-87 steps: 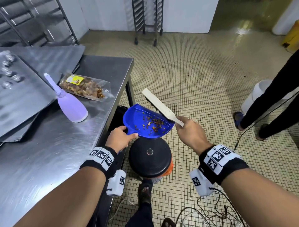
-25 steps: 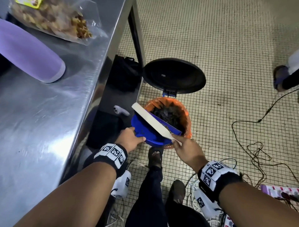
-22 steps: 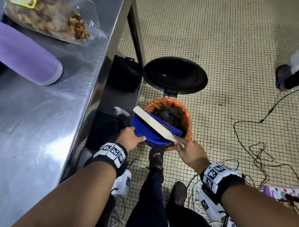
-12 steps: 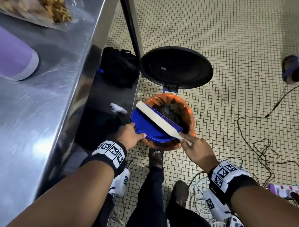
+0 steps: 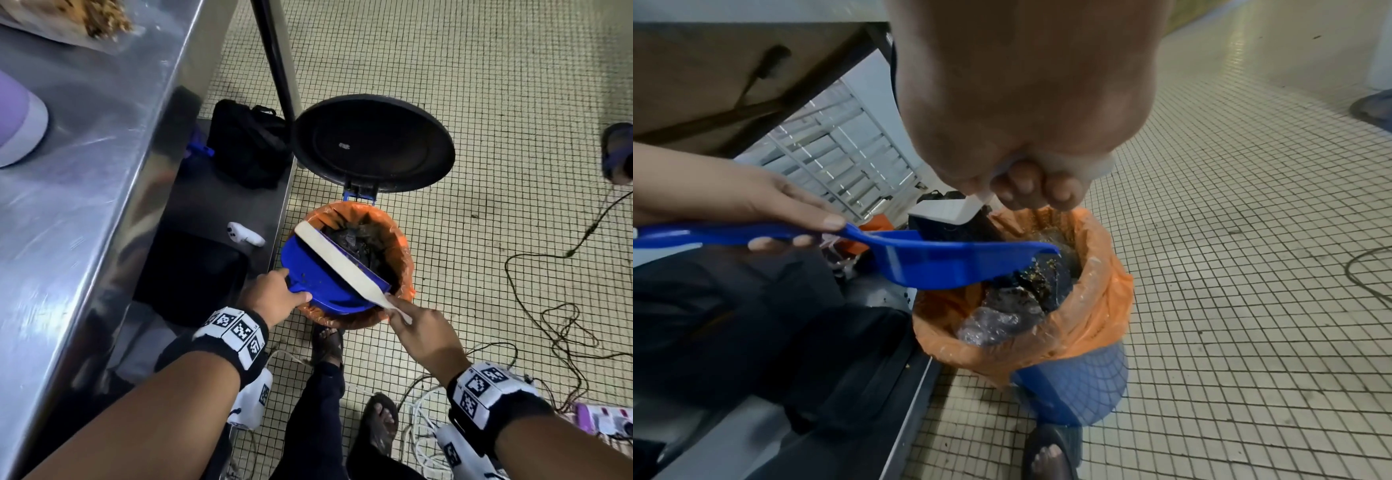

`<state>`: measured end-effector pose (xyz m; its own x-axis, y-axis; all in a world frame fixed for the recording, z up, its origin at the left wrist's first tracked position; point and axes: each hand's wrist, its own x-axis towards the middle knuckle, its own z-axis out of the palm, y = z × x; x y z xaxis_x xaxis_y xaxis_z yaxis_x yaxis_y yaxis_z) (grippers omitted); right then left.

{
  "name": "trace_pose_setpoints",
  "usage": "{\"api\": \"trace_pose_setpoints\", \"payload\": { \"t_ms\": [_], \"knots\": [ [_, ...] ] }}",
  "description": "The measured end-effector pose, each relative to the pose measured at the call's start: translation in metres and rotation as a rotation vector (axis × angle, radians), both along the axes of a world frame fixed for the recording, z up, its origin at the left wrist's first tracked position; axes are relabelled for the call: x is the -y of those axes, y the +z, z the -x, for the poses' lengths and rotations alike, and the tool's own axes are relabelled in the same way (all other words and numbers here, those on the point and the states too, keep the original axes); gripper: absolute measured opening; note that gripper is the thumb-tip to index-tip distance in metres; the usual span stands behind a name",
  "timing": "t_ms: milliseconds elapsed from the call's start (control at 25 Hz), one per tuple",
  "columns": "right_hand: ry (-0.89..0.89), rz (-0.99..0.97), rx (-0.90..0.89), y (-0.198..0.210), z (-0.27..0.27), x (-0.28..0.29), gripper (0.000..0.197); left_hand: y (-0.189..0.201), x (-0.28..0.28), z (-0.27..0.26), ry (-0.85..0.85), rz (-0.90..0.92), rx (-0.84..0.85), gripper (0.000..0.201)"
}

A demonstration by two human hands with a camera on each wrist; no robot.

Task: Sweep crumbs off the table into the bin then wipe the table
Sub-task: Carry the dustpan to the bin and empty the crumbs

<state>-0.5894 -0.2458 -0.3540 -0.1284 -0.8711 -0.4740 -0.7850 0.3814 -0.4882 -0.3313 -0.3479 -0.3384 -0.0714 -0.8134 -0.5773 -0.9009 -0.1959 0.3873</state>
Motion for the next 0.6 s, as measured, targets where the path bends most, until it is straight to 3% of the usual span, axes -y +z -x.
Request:
{"api": "trace_pose_setpoints", "payload": {
  "t_ms": [240,480,600],
  "knots": [
    [0.022,-0.049,-0.096,-0.013,0.019,-0.010,0.039,-0.011,-0.005,-0.007,-0.026,0.013,0.005,0.040],
    [-0.013,0.042,0.033,-0.014,0.008,0.004,0.038,-0.013,-0.005,-0.001,0.009,0.008,-0.031,0.034],
    [0.049,0.004,-0.005,-0.010,0.009,0.004,0.037,-0.005,-0.001,-0.001,0.008,0.022,-0.021,0.031]
  ]
}}
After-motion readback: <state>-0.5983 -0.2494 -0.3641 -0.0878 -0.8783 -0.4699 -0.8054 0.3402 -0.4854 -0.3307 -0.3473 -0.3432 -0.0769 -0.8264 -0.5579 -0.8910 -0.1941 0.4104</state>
